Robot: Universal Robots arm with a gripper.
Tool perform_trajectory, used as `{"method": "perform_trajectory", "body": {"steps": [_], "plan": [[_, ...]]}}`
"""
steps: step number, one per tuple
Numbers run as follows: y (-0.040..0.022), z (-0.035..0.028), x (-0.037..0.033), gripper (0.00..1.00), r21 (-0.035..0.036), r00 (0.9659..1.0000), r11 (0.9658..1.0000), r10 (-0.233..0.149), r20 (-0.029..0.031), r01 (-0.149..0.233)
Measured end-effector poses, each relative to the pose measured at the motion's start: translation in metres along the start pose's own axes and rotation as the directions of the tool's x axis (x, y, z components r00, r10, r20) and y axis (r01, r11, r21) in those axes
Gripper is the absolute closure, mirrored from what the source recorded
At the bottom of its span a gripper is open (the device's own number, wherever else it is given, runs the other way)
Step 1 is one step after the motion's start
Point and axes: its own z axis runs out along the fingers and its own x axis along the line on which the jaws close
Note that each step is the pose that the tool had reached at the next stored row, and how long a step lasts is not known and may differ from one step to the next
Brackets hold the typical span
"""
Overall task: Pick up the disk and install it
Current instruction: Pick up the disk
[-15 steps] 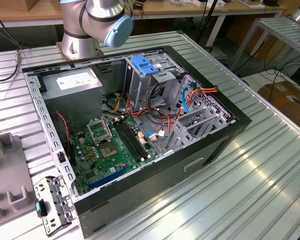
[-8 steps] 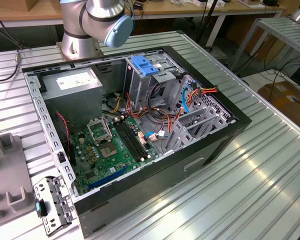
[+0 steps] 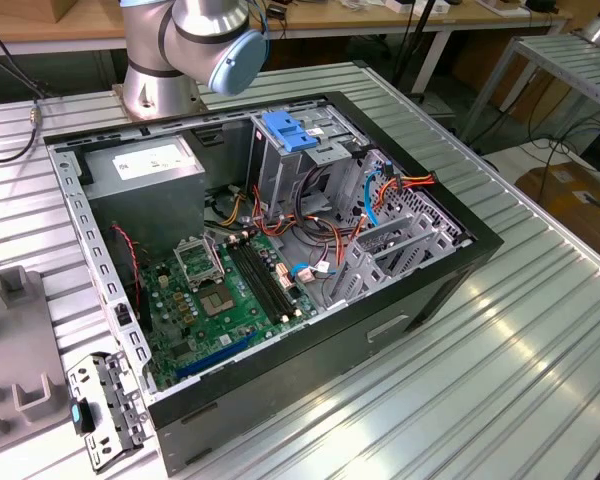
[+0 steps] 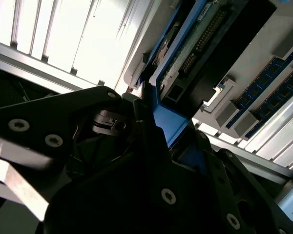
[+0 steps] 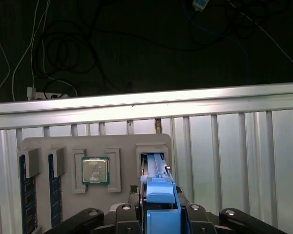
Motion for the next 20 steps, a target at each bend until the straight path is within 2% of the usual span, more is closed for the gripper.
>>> {"method": "perform_trajectory", "body": {"steps": [3, 5, 11, 16, 20], "plan": [[0.0, -0.0001, 0.0, 0.63, 0.0, 1.0, 1.0, -0.001, 0.0, 0.001], [0.0, -0.0001, 0.0, 0.63, -0.0001, 0.9997, 0.9997, -0.023, -0.0001, 0.023], [0.0, -0.0001, 0.0001, 0.63, 0.0, 0.9988, 0.9988, -0.048, 0.0, 0.048], [0.0, -0.0001, 0.0001, 0.63, 0.0, 0.9988, 0.9988, -0.05, 0.0, 0.05], [0.0, 0.0, 0.0002, 0.63, 0.0, 0.9978, 0.9978, -0.066, 0.0001, 0.066]]}}
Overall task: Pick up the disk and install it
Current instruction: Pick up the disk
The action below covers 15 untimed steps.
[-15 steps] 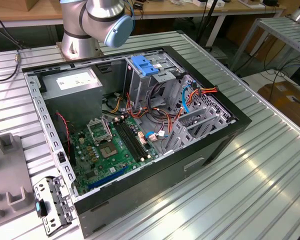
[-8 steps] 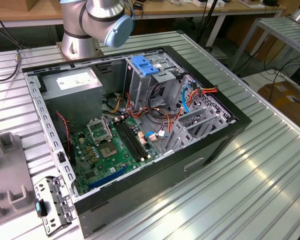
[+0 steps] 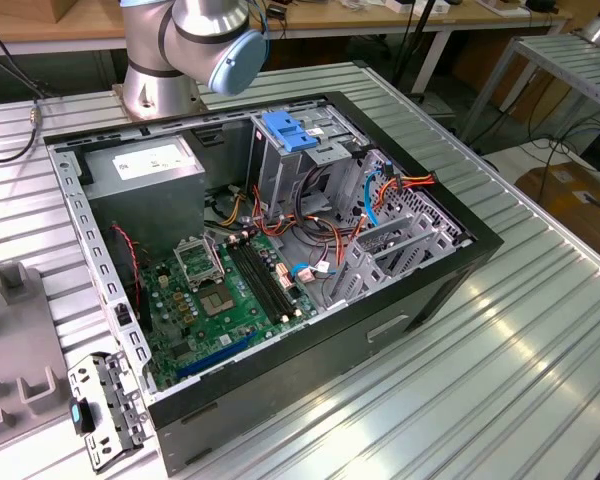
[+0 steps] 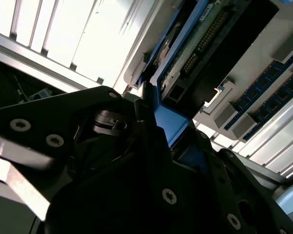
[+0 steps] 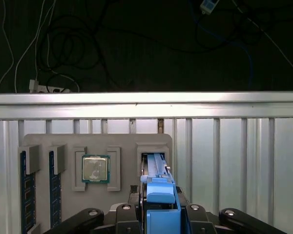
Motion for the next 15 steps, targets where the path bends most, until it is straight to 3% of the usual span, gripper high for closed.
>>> {"method": "perform_trajectory", "body": {"steps": [15], "plan": [[0.0, 0.0001, 0.0016, 0.63, -0.0001, 1.0, 1.0, 0.007, -0.0001, -0.007]]}}
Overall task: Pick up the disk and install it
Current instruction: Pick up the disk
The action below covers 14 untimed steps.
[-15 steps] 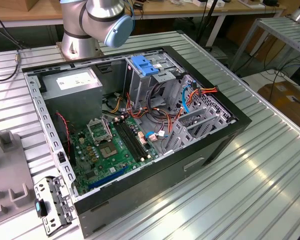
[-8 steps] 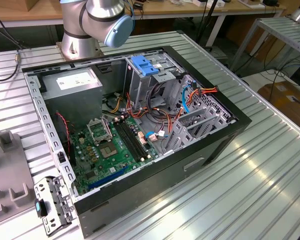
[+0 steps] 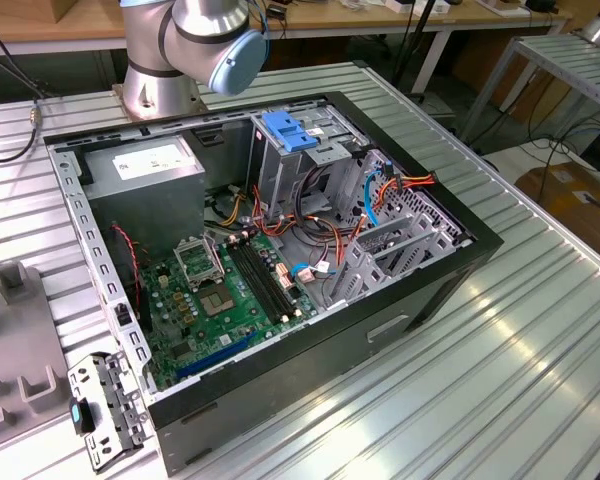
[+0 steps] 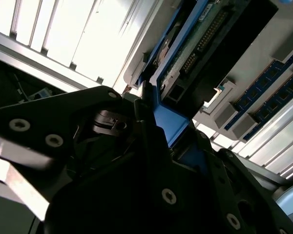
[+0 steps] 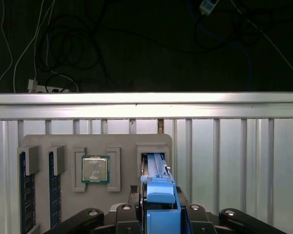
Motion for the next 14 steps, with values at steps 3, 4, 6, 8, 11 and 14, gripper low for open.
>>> {"method": "perform_trajectory", "body": {"steps": [3, 4, 6, 8, 11, 14], "plan": [[0.0, 0.0002, 0.0, 0.63, 0.0, 0.9997, 0.9997, 0.026, 0.0, -0.026], [0.0, 0.0002, 0.0, 0.63, 0.0, 0.9995, 0.9995, 0.03, 0.0, -0.03], [0.0, 0.0002, 0.0, 0.63, 0.0001, 0.9995, 0.9995, 0.033, 0.0, -0.033], [0.0, 0.0002, 0.0, 0.63, 0.0001, 0.9995, 0.9995, 0.033, 0.0, -0.033], [0.0, 0.0003, 0.0013, 0.63, 0.0002, 0.9998, 0.9998, 0.019, 0.0001, -0.019], [0.0002, 0.0002, 0.0042, 0.63, 0.0, 1.0, 1.0, 0.0, 0.0001, 0.0]]}}
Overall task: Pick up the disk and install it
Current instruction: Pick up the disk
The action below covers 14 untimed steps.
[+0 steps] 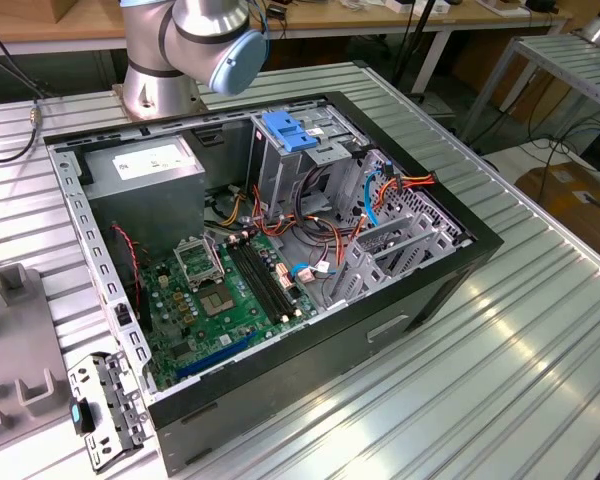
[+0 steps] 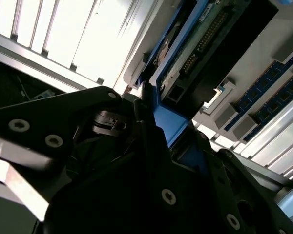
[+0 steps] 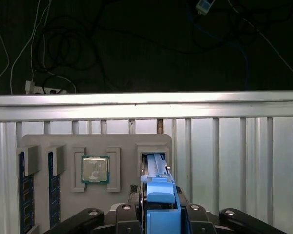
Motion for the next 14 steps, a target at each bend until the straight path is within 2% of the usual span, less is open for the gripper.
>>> {"method": "perform_trajectory", "body": {"steps": [3, 7, 14], "plan": [[0.0003, 0.0, 0.0024, 0.63, 0.0, 0.9999, 0.9999, -0.014, -0.0001, 0.014], [0.0002, 0.0, 0.0026, 0.63, 0.0, 0.9999, 0.9999, -0.014, 0.0, 0.014], [0.0003, 0.0001, 0.0026, 0.63, 0.0, 0.9996, 0.9996, 0.029, -0.0002, -0.029]]}}
